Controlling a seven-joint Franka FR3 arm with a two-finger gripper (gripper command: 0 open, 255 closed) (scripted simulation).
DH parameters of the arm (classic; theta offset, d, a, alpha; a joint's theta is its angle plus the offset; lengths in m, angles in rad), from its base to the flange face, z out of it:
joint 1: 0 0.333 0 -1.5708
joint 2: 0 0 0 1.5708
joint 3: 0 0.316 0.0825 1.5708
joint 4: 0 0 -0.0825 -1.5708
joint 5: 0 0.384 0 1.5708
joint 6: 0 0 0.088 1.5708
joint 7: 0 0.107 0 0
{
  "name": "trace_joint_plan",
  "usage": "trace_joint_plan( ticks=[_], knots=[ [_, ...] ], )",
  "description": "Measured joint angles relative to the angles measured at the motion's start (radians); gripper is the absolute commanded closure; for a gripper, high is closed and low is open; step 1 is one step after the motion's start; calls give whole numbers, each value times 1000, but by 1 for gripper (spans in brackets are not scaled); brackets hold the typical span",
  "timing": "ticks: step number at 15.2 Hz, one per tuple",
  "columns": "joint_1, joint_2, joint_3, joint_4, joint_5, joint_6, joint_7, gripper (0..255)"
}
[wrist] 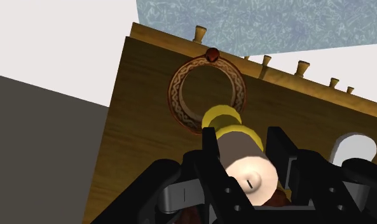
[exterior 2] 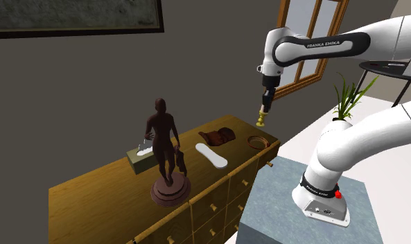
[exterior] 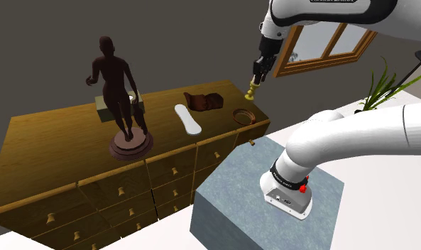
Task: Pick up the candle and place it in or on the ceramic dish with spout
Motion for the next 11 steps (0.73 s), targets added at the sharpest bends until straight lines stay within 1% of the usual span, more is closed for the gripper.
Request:
trace_joint_plan(
  ticks=[11],
  knots=[
    [-8, 14, -23, -137, -20, 150, -1, 255]
  ],
)
